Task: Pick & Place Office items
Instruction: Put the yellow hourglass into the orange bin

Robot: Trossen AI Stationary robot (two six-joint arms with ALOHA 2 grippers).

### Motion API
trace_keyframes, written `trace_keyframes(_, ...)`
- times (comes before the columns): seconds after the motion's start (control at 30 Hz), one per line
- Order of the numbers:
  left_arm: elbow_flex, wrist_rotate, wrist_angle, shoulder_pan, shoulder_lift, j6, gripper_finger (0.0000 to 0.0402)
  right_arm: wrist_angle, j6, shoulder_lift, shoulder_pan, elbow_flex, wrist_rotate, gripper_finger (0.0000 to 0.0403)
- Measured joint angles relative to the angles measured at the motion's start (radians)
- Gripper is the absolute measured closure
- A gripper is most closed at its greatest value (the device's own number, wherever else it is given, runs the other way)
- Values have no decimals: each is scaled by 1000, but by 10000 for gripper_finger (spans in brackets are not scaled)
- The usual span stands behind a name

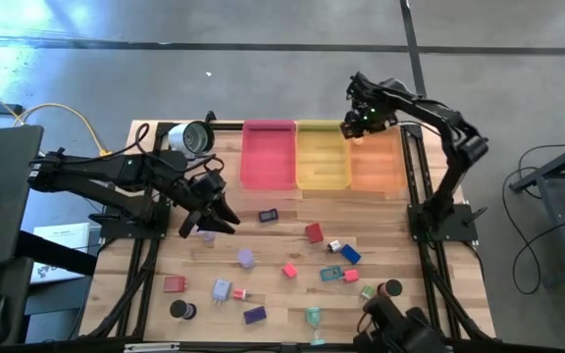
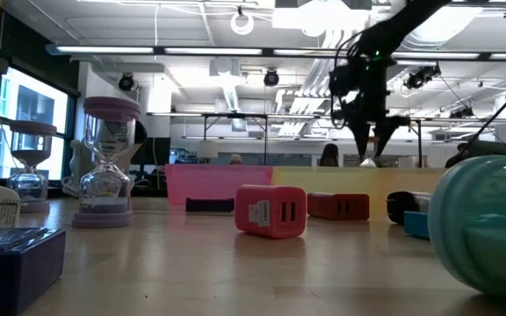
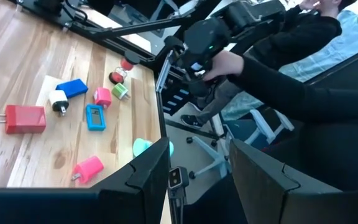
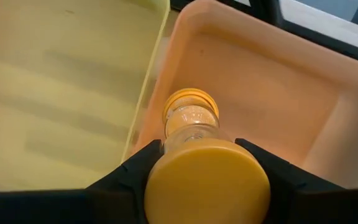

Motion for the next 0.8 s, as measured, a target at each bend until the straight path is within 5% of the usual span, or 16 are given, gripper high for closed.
trace_keyframes(0.8,0,26,-18,30,-10,1,238,149,116,73,-19,0,71,184)
